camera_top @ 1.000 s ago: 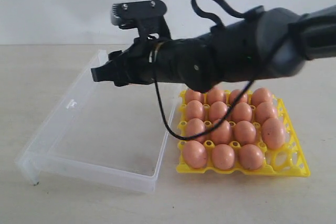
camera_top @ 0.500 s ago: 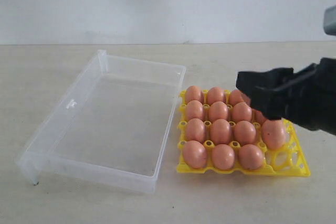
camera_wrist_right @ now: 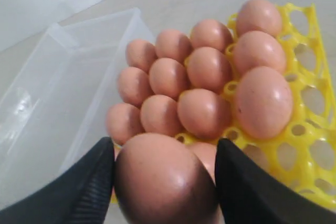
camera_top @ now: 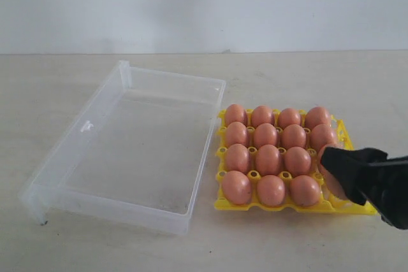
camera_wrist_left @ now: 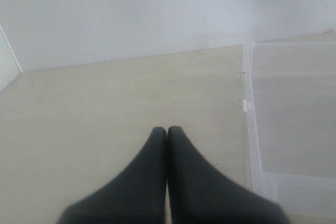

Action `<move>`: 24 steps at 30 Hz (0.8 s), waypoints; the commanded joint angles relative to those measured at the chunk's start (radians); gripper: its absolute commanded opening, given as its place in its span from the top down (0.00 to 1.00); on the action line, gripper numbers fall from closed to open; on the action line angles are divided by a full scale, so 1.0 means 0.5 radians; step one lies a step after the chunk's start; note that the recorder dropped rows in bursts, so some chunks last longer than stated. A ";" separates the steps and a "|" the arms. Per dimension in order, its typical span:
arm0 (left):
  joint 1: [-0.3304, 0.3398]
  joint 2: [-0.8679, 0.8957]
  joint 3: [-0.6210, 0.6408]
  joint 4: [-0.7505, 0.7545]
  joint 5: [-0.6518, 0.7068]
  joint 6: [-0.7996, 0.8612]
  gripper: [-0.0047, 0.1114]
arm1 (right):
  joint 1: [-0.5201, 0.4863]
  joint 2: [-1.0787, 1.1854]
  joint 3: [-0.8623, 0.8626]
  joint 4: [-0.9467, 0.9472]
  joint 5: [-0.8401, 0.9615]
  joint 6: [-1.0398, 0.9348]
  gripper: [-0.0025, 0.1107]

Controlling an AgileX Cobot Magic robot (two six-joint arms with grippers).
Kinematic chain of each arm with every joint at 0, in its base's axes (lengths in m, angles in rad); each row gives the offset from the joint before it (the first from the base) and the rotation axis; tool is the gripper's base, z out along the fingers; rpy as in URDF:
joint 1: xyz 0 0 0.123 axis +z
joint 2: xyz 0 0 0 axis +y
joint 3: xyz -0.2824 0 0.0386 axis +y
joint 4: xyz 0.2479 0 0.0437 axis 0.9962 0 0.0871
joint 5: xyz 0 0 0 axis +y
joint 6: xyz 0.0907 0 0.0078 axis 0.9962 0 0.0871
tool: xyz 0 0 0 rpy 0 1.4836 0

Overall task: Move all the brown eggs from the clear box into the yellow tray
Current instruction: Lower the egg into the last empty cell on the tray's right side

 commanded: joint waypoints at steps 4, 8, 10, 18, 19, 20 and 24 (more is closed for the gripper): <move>0.002 -0.004 0.006 -0.014 -0.016 -0.018 1.00 | -0.012 0.017 0.139 0.051 -0.493 -0.216 0.98; 0.002 -0.004 0.006 -0.014 -0.016 -0.018 1.00 | -0.012 0.125 0.139 0.056 -0.519 -0.447 0.98; 0.002 -0.004 0.006 -0.014 -0.016 -0.018 1.00 | -0.012 0.237 0.139 0.056 -0.557 -0.553 0.98; 0.002 -0.004 0.006 -0.014 -0.016 -0.018 1.00 | -0.012 0.694 0.139 -0.045 -0.825 -0.503 0.98; 0.002 -0.004 0.006 -0.014 -0.016 -0.018 1.00 | -0.012 0.760 0.139 -0.045 -0.924 -0.503 0.98; 0.002 -0.004 0.006 -0.014 -0.016 -0.018 1.00 | -0.012 0.786 0.135 -0.045 -0.968 -0.503 0.98; -0.002 -0.004 0.006 -0.014 -0.016 -0.018 1.00 | -0.012 1.005 -0.008 -0.085 -0.974 -0.494 0.98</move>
